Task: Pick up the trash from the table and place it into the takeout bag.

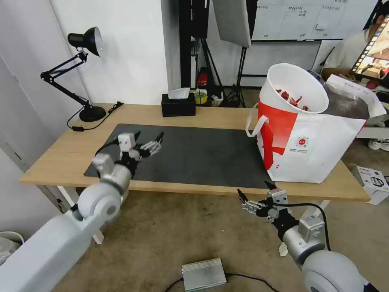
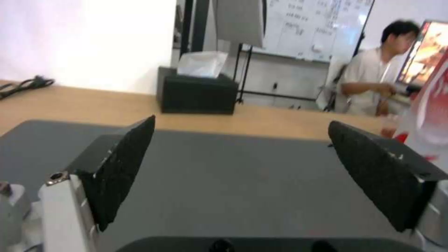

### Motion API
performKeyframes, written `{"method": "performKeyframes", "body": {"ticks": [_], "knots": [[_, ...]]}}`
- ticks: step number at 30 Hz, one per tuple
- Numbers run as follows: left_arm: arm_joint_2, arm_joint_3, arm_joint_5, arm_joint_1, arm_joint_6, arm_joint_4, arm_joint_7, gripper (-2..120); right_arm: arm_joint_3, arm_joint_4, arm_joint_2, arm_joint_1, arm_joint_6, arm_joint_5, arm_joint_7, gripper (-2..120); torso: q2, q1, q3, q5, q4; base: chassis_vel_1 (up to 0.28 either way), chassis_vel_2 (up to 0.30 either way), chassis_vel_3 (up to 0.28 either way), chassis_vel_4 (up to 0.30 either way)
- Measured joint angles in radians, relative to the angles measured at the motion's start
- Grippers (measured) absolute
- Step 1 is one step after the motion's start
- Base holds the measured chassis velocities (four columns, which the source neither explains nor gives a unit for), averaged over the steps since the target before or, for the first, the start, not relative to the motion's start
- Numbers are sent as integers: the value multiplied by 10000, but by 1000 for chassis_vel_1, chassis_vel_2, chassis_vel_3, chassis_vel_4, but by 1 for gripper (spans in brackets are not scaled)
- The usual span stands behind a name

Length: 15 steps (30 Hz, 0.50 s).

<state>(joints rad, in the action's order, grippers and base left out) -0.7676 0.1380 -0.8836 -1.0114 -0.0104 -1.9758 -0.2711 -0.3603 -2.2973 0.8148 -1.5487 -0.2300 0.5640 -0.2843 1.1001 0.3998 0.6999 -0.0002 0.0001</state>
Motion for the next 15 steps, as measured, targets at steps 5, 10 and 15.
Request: {"method": "performKeyframes", "body": {"ticks": [5, 10, 15], "knots": [[198, 163, 287, -488, 6, -28, 3, 100, 0, 0, 0, 0, 0, 0, 0, 100, 0, 1, 1, 2, -3, 0, 0, 0, 0], [364, 232, 363, -665, 246, -122, -22, 100, 0, 0, 0, 0, 0, 0, 0, 100, 0, 1, 1, 2, -2, 0, 0, 0, 0], [447, 370, 645, -1057, 324, -155, -194, 100, 0, 0, 0, 0, 0, 0, 0, 100, 0, 2, 1, 1, -3, 0, 0, 0, 0]]}}
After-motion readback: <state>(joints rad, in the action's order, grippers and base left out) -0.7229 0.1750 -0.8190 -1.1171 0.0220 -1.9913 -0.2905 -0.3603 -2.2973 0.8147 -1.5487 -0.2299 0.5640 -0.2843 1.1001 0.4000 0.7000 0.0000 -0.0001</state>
